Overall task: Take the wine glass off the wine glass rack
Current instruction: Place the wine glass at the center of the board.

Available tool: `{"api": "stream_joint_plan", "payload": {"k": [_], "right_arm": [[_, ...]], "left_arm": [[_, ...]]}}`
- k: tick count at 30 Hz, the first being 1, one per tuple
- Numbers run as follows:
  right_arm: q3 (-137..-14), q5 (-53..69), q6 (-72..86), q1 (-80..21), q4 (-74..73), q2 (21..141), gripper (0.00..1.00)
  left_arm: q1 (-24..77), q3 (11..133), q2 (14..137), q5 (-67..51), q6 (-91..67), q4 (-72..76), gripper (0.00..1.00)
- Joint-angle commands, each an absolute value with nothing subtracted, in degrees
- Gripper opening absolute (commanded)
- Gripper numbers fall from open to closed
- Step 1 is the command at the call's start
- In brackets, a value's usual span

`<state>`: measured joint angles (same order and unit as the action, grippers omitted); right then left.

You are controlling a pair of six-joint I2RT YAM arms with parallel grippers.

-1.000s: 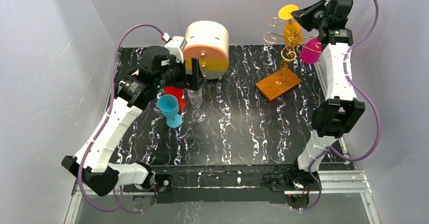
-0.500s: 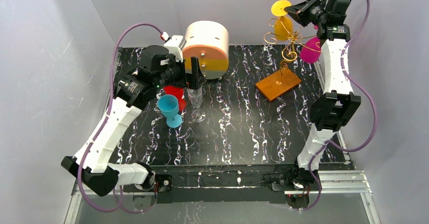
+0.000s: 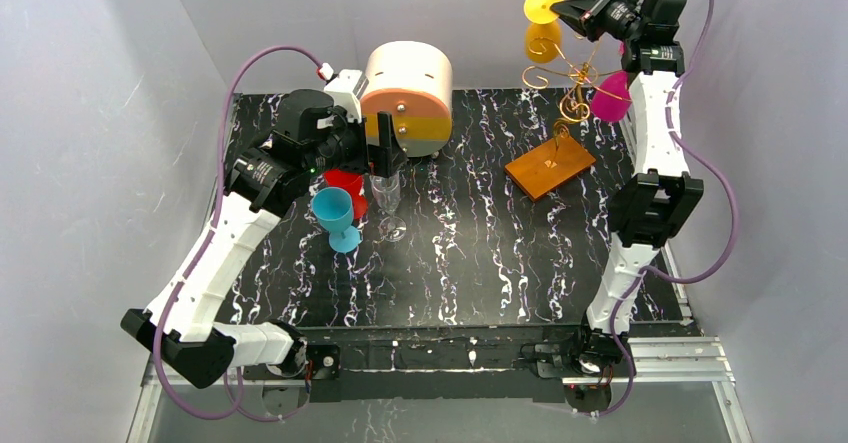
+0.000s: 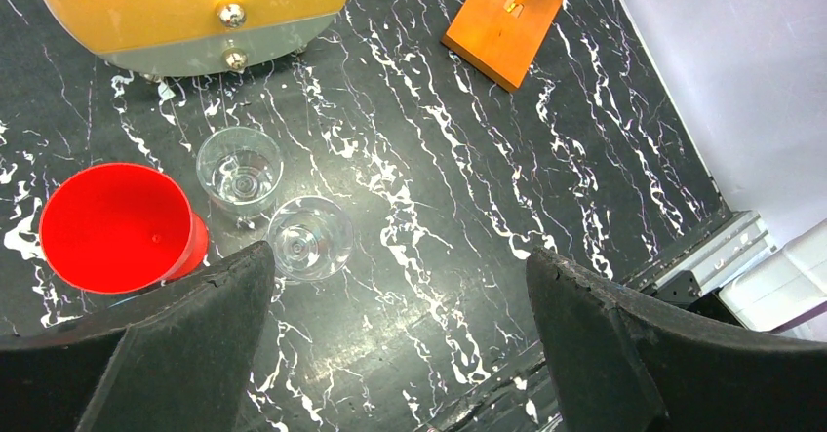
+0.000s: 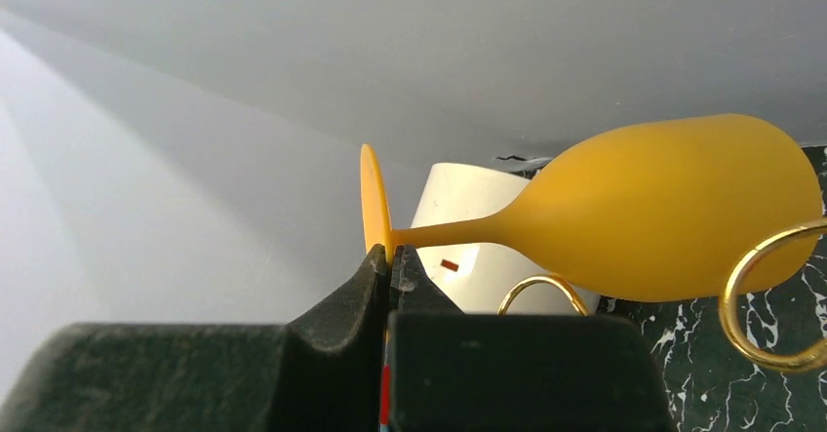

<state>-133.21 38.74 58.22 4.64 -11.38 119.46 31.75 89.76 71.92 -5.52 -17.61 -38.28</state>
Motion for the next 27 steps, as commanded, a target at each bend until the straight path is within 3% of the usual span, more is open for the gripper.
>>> {"api": "stream_joint_plan", "payload": {"k": [1, 10, 27], "right_arm": [[-136.6, 46.4, 59.8, 3.6, -6.1, 119.6, 0.01], [-134.0, 54.6, 57.8, 2.3, -3.2, 117.1, 0.01], [-116.9, 63.3, 46.6, 0.2, -5.1, 101.6, 0.01]], "left_arm": [[31.8, 92.1, 71.5, -5.5, -17.5, -39.5, 0.98], [31.8, 92.3, 71.3, -4.4, -17.8, -39.3, 0.98], [31.8, 90.6, 68.5, -2.2, -21.2, -36.3, 0.98]]}}
